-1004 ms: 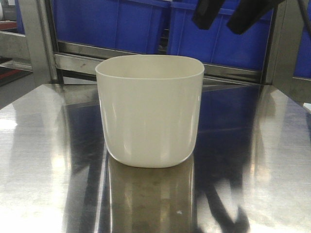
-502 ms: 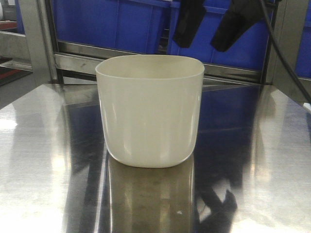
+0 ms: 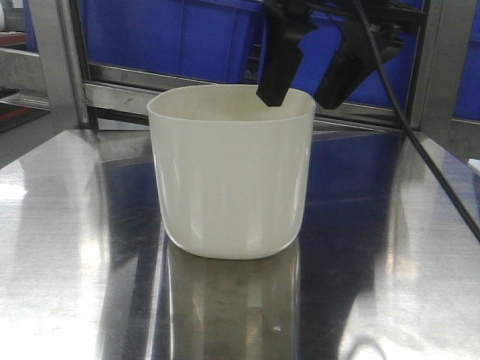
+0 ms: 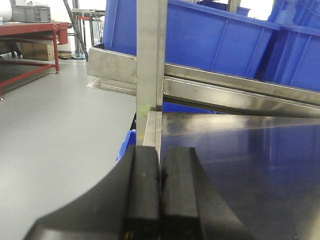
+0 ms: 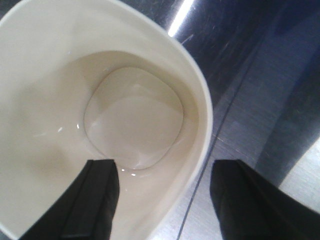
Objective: Move white bin to right shelf second layer
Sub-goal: 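Move the right gripper over the white bin's rim, then lower the right gripper and close it on the white bin's rim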
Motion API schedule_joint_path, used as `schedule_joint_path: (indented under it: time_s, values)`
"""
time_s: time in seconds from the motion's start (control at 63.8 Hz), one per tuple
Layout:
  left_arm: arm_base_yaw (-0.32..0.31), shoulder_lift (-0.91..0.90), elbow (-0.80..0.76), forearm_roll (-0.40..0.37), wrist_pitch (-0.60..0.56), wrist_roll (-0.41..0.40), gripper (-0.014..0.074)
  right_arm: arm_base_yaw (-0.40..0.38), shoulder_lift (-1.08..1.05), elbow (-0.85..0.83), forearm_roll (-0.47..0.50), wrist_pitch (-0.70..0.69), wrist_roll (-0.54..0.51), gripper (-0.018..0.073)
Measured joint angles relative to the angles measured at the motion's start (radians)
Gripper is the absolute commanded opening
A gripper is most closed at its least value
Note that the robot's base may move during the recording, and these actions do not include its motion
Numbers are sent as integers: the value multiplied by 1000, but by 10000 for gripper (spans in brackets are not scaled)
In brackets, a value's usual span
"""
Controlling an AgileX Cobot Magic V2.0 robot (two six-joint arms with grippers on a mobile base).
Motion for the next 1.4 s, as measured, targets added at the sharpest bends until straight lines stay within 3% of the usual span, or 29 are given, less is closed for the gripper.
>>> schedule_joint_path:
  time_s: [0.878,0.988,1.192,1.396]
  values:
    - [0,0,0,0,0,0,85,0,160,-2,-15,-51,7,505]
    - [0,0,0,0,0,0,85,0,160,-2,-15,-53,7,421]
    - [0,0,0,0,0,0,85,0,160,-2,-40,-74,7,34]
    - [0,0,0,0,0,0,85,2,107,-2,-97,-122,7,56]
